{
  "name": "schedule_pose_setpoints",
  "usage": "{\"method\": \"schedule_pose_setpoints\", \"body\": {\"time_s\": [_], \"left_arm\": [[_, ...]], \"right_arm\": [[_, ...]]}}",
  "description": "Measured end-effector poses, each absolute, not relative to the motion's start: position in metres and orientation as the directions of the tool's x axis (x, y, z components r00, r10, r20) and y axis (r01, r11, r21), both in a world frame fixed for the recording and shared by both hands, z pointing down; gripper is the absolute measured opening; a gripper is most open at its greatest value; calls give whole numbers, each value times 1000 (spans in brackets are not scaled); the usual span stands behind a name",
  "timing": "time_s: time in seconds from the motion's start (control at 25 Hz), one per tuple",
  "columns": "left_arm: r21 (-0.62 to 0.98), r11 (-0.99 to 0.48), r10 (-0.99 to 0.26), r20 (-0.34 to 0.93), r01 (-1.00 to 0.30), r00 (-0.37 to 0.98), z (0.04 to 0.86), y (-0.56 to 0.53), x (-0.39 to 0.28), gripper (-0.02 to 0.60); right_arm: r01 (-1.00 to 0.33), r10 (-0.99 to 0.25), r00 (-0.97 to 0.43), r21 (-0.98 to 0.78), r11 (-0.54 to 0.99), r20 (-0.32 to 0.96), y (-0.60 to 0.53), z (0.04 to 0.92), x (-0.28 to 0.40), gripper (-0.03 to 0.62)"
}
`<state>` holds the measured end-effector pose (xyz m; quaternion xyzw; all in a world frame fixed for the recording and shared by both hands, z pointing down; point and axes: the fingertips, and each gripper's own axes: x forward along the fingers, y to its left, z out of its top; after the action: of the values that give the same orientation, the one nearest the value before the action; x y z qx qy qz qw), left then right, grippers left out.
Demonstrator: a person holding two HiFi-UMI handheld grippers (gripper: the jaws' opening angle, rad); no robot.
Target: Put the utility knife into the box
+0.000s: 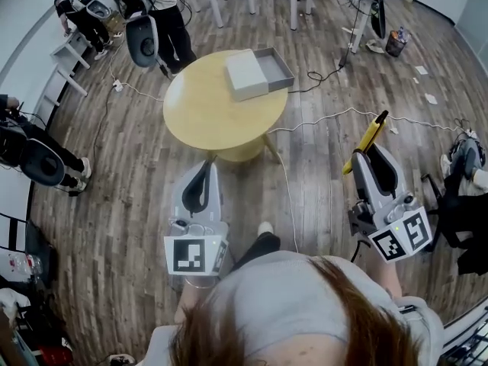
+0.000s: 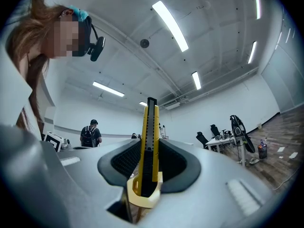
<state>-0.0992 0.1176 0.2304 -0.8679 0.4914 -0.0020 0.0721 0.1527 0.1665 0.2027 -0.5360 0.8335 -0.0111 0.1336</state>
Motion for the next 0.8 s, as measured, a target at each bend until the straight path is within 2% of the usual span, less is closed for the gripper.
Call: {"method": "schedule_pose_setpoints", "body": {"time_s": [0.44,0.8], "left_arm": [[-136,-527,-840,-63,-839,538,232,29,-123,-6],[-110,-546,-832,-42,-831,553,241,-7,-122,-6]], "right_arm": [[-889,-892,-391,-157,430,-227,80,198,123,120],[-898,-912,-367,-187,399,-184,49,210,124,120]]}}
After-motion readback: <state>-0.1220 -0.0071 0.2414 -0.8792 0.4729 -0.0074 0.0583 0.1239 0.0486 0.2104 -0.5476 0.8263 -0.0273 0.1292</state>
